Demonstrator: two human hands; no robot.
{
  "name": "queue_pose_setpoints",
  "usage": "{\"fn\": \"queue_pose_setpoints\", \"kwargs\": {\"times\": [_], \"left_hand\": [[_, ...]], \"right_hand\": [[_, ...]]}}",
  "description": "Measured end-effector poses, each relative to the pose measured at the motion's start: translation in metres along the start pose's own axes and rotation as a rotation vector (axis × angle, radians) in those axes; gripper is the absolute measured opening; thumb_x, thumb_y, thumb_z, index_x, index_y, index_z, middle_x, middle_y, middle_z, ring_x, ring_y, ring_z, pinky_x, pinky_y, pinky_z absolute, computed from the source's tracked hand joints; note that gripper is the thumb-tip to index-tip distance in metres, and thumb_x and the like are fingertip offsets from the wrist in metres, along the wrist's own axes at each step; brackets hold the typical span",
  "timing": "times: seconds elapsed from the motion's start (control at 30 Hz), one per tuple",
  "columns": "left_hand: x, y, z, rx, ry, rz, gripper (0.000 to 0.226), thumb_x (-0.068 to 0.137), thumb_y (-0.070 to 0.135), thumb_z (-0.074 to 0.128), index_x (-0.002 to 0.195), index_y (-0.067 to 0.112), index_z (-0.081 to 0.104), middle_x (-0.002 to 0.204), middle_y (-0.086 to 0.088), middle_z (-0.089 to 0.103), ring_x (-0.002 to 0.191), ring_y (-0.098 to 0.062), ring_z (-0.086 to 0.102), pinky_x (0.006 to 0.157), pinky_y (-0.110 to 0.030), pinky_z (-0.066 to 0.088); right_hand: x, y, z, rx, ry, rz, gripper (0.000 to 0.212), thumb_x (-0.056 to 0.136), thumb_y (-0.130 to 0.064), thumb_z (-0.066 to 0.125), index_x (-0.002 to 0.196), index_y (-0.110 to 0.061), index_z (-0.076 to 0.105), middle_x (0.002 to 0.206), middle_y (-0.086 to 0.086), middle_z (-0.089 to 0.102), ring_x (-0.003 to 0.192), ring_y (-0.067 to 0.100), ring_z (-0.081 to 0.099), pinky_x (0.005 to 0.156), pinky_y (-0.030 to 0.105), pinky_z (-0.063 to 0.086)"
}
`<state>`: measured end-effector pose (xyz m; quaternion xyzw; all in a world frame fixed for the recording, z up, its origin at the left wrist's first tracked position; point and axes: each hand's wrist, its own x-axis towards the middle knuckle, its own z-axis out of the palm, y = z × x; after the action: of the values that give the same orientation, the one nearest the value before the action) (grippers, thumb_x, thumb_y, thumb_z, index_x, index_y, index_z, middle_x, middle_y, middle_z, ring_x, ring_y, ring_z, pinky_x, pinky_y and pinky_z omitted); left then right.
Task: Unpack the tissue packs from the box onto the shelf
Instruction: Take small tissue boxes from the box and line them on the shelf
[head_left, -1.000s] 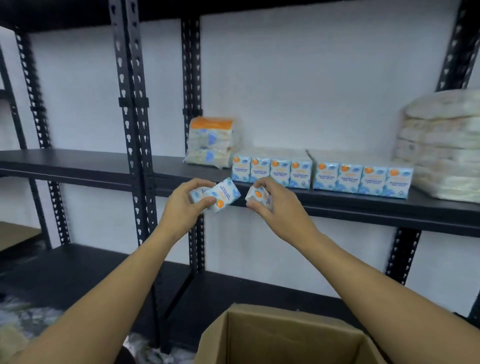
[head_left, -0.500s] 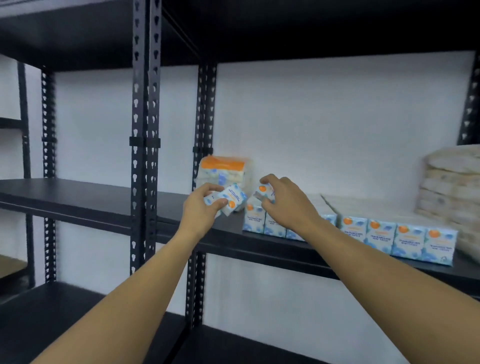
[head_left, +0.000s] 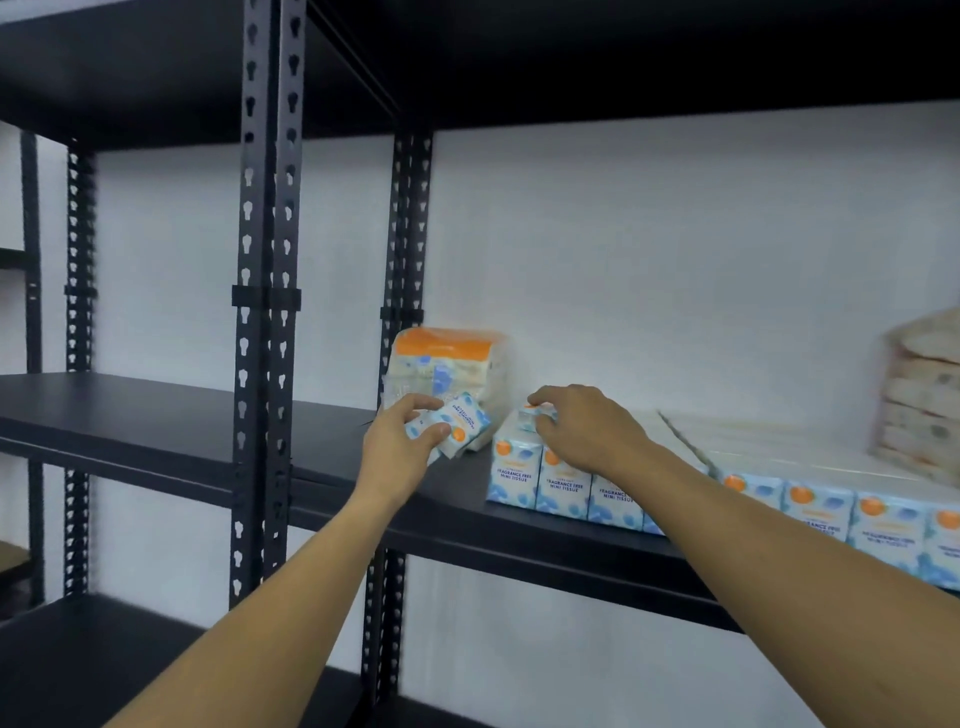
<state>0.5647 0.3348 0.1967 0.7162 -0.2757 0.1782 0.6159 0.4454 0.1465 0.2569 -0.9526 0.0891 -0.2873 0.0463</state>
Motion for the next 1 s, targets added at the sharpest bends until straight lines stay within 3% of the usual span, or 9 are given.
{"fn": "queue_pose_setpoints", "kwargs": {"times": [0.17,0.33,0.43,0.5,0.67,0.77,0.93,1.0], "left_hand": [[0.007,0.001,0.002,-0.043,-0.012,0.009,0.022,0.089,0.023,0.070,0.103,0.037,0.063,0.116,0.007,0.062,0.110,-0.018,0.061,0.082,-0.041,0.058],[0.009,0.006,-0.002,-0.069,-0.015,0.046,0.022,0.089,0.022,0.069,0.107,0.034,0.063,0.119,0.006,0.062,0.109,-0.016,0.061,0.071,-0.028,0.056],[0.009,0.007,-0.007,-0.115,-0.028,0.067,0.022,0.089,0.022,0.070,0.107,0.033,0.065,0.116,0.007,0.064,0.107,-0.017,0.063,0.072,-0.029,0.057],[0.008,0.006,-0.010,-0.148,-0.047,0.081,0.023,0.088,0.020,0.071,0.106,0.033,0.065,0.114,0.007,0.066,0.106,-0.017,0.064,0.077,-0.033,0.058],[0.003,0.010,-0.014,-0.263,-0.071,0.087,0.023,0.087,0.012,0.071,0.105,0.026,0.067,0.109,0.002,0.068,0.096,-0.014,0.069,0.069,-0.023,0.057],[0.003,0.012,-0.016,-0.290,-0.099,0.074,0.026,0.087,0.012,0.072,0.109,0.024,0.068,0.111,0.001,0.069,0.094,-0.015,0.070,0.072,-0.033,0.060],[0.005,0.004,-0.023,-0.258,-0.090,0.044,0.041,0.089,0.004,0.067,0.121,0.030,0.063,0.117,0.005,0.063,0.100,-0.010,0.067,0.070,-0.026,0.059],[0.004,-0.001,-0.024,-0.257,-0.075,0.016,0.045,0.089,0.003,0.067,0.123,0.031,0.060,0.117,0.007,0.062,0.101,-0.010,0.065,0.070,-0.029,0.061]], "right_hand": [[0.007,-0.004,-0.002,-0.057,0.061,-0.033,0.041,0.098,-0.033,0.044,0.139,-0.033,0.052,0.138,0.005,0.055,0.129,0.031,0.043,0.104,0.047,0.034],[0.015,-0.019,-0.012,0.021,0.046,-0.282,0.056,0.091,-0.022,0.056,0.144,-0.035,0.044,0.150,-0.007,0.043,0.140,0.017,0.028,0.111,0.047,0.028],[0.022,-0.029,-0.010,0.005,-0.025,-0.400,0.067,0.087,-0.020,0.063,0.148,-0.035,0.039,0.152,-0.012,0.040,0.141,0.013,0.025,0.111,0.044,0.029],[0.027,-0.034,-0.008,-0.010,-0.064,-0.431,0.071,0.086,-0.022,0.067,0.149,-0.035,0.037,0.153,-0.013,0.038,0.141,0.012,0.026,0.112,0.042,0.031],[0.035,-0.045,-0.004,-0.018,-0.073,-0.455,0.074,0.081,-0.032,0.076,0.146,-0.036,0.040,0.148,-0.015,0.044,0.133,0.011,0.035,0.107,0.037,0.035],[0.037,-0.051,-0.004,-0.029,-0.030,-0.474,0.063,0.081,-0.030,0.075,0.138,-0.034,0.049,0.139,-0.014,0.052,0.124,0.011,0.044,0.100,0.035,0.040],[0.037,-0.046,-0.003,-0.022,-0.001,-0.371,0.059,0.082,-0.032,0.075,0.135,-0.029,0.051,0.133,-0.006,0.054,0.118,0.016,0.050,0.093,0.035,0.046],[0.038,-0.041,-0.001,-0.003,0.026,-0.324,0.058,0.082,-0.036,0.074,0.135,-0.028,0.052,0.131,-0.004,0.055,0.115,0.016,0.051,0.089,0.035,0.047]]}}
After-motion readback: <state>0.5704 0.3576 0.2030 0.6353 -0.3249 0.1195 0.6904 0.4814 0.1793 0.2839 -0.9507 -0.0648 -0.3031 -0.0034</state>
